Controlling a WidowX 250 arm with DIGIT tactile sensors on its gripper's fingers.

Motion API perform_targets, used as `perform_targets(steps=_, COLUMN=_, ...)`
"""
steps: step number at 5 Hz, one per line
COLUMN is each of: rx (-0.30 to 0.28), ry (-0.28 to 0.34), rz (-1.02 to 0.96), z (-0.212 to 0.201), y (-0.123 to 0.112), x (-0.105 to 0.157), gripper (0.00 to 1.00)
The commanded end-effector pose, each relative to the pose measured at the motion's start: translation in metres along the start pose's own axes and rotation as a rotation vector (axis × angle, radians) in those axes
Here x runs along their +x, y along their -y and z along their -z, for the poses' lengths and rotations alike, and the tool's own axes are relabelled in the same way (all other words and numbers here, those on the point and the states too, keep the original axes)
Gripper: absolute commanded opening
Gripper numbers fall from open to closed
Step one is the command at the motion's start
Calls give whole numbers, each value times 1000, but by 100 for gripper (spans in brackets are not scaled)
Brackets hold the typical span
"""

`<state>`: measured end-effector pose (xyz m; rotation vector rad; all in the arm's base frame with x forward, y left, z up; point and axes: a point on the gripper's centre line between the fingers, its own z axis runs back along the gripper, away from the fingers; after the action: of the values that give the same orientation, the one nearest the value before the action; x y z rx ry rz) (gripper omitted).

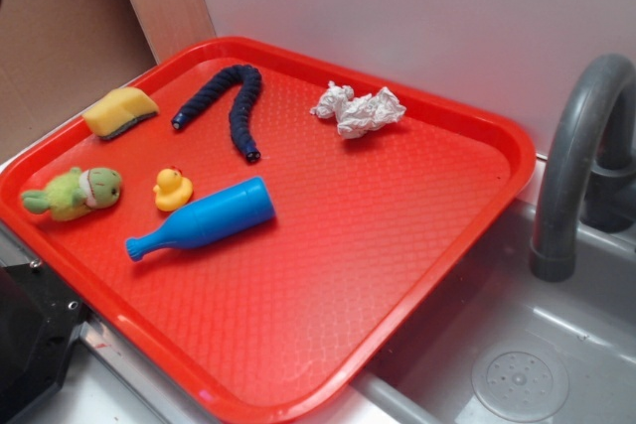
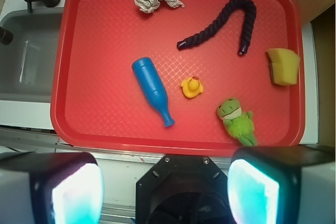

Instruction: Grab the blue rope.

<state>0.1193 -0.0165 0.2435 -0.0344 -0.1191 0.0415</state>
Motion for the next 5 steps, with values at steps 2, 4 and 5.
perform_targets(steps=2, rx=-5, ry=5, rz=-156, z=11, y=-9, x=24, gripper=100)
perform_targets(steps=4, rx=96, ry=130, rz=-456, z=50, y=-55, x=76, gripper=100)
perform_targets(steps=5, rx=139, ry=203, rz=-534, z=72, y=-71, x=94, gripper=100)
